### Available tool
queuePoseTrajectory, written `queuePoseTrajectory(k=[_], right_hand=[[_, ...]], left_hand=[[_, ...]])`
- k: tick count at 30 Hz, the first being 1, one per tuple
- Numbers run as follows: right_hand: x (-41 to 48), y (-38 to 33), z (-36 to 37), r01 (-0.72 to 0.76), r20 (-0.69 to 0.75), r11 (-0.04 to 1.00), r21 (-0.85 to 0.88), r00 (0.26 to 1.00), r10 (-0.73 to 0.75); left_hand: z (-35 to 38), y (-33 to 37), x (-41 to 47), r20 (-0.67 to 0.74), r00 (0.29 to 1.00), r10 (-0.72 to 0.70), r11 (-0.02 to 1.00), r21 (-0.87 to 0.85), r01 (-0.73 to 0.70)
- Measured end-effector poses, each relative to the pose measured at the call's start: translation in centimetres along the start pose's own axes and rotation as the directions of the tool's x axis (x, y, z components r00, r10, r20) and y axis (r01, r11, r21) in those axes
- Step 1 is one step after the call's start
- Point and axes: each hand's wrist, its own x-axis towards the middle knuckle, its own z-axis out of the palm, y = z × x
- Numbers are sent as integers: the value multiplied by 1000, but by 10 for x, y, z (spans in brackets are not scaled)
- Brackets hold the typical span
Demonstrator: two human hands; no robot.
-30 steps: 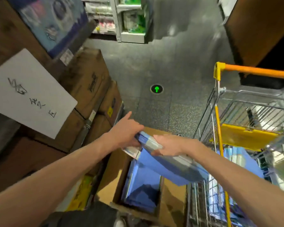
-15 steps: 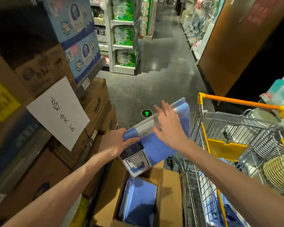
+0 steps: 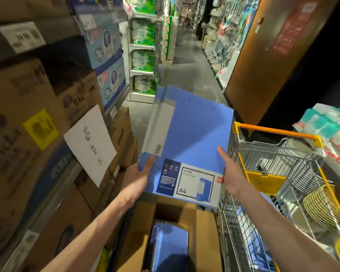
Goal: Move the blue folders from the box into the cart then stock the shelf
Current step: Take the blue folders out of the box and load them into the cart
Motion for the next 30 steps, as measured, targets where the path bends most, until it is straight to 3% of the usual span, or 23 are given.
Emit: queuePoseTrajectory(k=[2, 7, 10, 13, 16, 18, 22, 26, 30], right_hand=[[-10, -10, 6, 35, 7, 996, 87, 999, -35], [-23, -25, 21, 260, -96, 965, 32, 962, -256], [-27, -31, 15, 304, -77, 952, 19, 950, -302], [-34, -33, 5, 286, -37, 956, -60, 957, -288], [-30, -30, -11, 250, -28, 957, -148, 966, -257], [-30, -32, -25, 195, -26, 963, -184, 979, -203], [-31, -36, -71, 41, -33, 963, -265, 998, -51], [-36, -25, -123, -60, -91, 980, -189, 995, 43], [-34, -5, -166, -107, -94, 974, 199, 987, 128]], left_hand=[[5, -3, -4, 33, 999, -14, 997, -77, 16], [4, -12, -5, 180, 981, -68, 968, -228, 109], [9, -8, 9, 203, 976, -75, 974, -196, 116], [22, 7, 23, 210, 970, -123, 967, -195, 165], [45, 16, 28, 124, 968, -219, 959, -158, 238], [64, 18, 28, 30, 978, -204, 972, -114, 206], [95, 26, 27, 33, 984, -174, 974, -142, 177], [132, 35, 30, 18, 983, -183, 958, -223, 182], [189, 43, 44, -73, 963, -260, 936, -262, 233]])
